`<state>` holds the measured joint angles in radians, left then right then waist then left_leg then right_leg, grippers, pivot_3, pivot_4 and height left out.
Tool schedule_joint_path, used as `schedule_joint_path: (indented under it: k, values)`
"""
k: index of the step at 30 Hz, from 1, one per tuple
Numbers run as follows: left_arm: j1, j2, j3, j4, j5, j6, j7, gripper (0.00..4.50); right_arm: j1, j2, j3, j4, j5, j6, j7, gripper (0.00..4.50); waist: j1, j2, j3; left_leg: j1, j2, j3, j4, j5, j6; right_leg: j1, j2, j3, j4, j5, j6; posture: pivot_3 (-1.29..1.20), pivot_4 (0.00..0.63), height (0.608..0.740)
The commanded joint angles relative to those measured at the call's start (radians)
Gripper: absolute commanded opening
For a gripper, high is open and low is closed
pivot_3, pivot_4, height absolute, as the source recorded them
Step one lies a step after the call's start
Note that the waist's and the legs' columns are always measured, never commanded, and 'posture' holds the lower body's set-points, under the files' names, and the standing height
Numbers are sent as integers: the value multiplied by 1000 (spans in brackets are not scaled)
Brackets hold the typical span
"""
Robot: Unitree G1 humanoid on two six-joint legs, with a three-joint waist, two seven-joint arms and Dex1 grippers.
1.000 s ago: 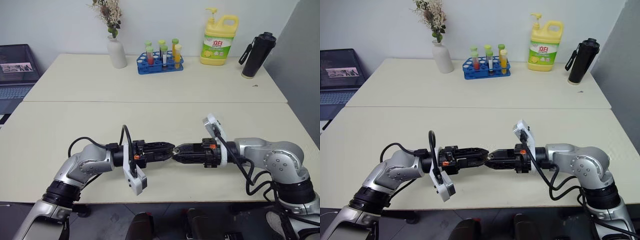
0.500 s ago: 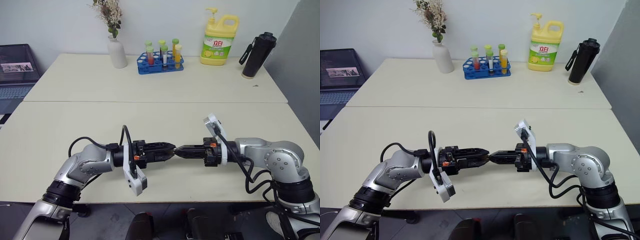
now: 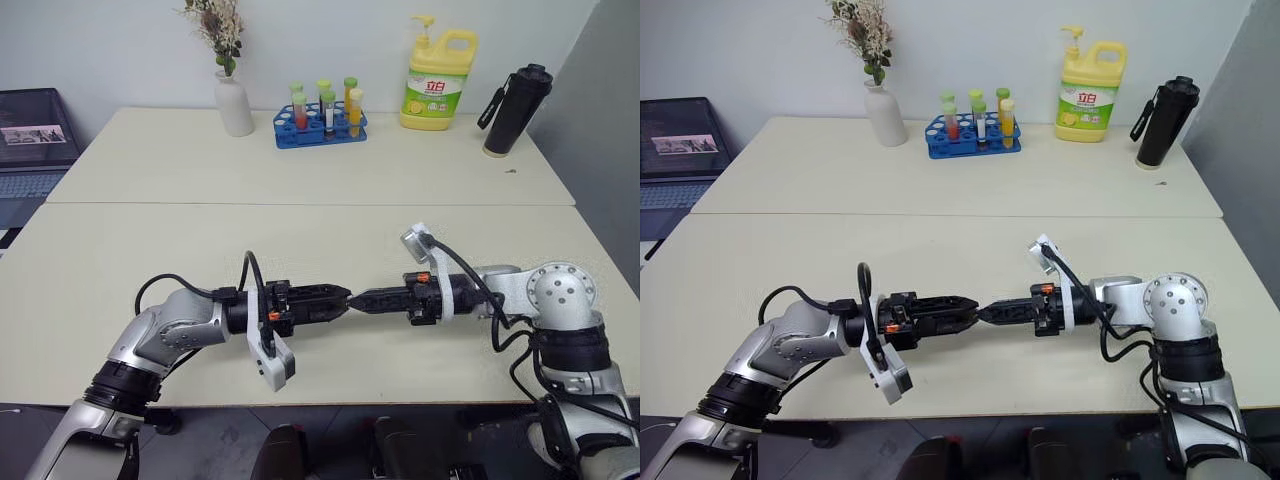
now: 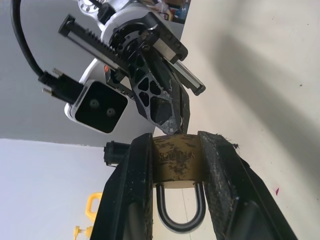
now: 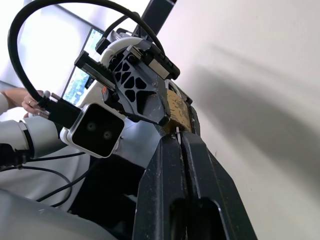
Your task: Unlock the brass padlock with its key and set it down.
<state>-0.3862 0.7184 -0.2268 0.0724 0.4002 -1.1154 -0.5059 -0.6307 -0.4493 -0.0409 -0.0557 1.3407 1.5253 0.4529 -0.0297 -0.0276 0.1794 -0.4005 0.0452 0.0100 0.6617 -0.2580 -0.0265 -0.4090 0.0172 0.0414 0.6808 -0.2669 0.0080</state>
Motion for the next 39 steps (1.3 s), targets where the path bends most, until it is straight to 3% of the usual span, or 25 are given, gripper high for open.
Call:
schedule_joint_path:
  k: [1,6,11,15,19,23,24,27,32,39]
  values:
    - [-12,0,8,-21,17,-36,28,982,-45,25,-47,36,75,37,-48,0,0,0,0,0,0,0,0,0,0,0,0,0,0,0,0,0,150,740]
    - [-10,3,7,-22,28,-37,43,982,-74,42,-63,92,102,68,-95,0,-1,0,0,0,0,0,0,0,0,0,0,0,0,0,0,0,150,740]
    - [-2,3,6,-29,17,-14,48,982,-39,0,-6,-86,-24,-44,-19,0,-1,0,0,-1,0,0,0,0,0,-1,0,0,0,0,1,0,150,740]
    - [-2,1,5,-30,10,-5,47,982,0,-66,66,-198,-155,-170,107,1262,-1,0,0,-1,0,-1,0,0,0,-1,0,0,-1,-1,1,0,150,740]
    - [-11,3,-2,-27,-5,10,42,982,72,-221,206,-333,-429,-468,323,2766,2,0,0,-1,0,-1,0,0,0,-1,0,-1,-1,-1,2,0,150,740]
    - [-24,-3,-9,-38,-18,27,38,982,105,-223,177,-332,-442,-523,378,4298,-1,0,0,0,0,0,0,0,0,-1,0,-1,-1,-1,2,0,150,740]
    - [-26,-1,-10,-32,-20,24,38,982,119,-217,165,-337,-432,-520,374,4500,-2,0,0,0,0,0,0,0,0,-1,0,-1,0,-1,1,0,150,740]
    - [-30,4,-13,-23,-24,20,37,982,140,-205,144,-346,-418,-512,366,4500,-1,0,0,0,1,0,0,0,0,-1,0,-1,0,-1,1,0,150,740]
    - [-44,-5,-27,-24,-36,26,33,982,147,-71,123,-339,-370,-486,266,4500,-1,0,0,0,0,0,0,0,0,-1,0,0,0,-1,1,0,150,740]
    - [-45,-4,-29,-22,-41,28,31,982,142,-21,130,-334,-370,-475,247,4500,0,0,0,0,0,0,0,0,0,0,0,0,0,-1,1,0,150,740]
